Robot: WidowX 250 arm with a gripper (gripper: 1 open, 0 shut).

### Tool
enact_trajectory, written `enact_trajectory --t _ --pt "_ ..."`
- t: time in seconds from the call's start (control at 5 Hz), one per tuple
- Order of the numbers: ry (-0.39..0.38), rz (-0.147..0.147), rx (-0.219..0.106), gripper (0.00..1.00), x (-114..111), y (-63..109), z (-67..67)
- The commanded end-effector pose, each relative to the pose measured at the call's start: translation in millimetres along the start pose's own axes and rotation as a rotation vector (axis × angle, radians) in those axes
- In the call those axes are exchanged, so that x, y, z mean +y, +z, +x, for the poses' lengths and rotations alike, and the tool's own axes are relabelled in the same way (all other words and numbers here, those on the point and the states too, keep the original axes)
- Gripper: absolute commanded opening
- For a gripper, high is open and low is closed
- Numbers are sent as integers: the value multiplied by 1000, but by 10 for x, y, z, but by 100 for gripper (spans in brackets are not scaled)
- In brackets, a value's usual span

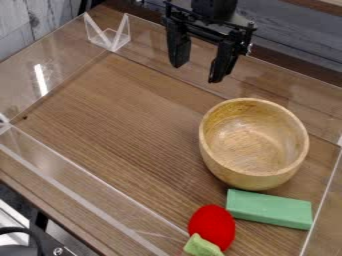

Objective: Move the red object to the left side of the table

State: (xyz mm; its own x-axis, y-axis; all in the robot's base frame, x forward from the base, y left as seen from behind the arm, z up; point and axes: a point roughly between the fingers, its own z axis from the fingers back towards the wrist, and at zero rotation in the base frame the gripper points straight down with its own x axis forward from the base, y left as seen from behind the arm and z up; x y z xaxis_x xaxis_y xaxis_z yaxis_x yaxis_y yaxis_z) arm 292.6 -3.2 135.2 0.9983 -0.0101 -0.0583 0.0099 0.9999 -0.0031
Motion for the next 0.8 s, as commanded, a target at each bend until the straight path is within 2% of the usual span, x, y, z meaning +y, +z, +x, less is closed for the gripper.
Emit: enact_trajectory --t 0.0,0.2,0.4,0.6 --pt "-33 -6 28 100 -128 -69 13" --pt "-94 -15 52 100 -201 -110 -128" --pt "-152 -22 48 100 -338 -120 -360" --pt "-166 -27 48 100 -506 -128 -561"
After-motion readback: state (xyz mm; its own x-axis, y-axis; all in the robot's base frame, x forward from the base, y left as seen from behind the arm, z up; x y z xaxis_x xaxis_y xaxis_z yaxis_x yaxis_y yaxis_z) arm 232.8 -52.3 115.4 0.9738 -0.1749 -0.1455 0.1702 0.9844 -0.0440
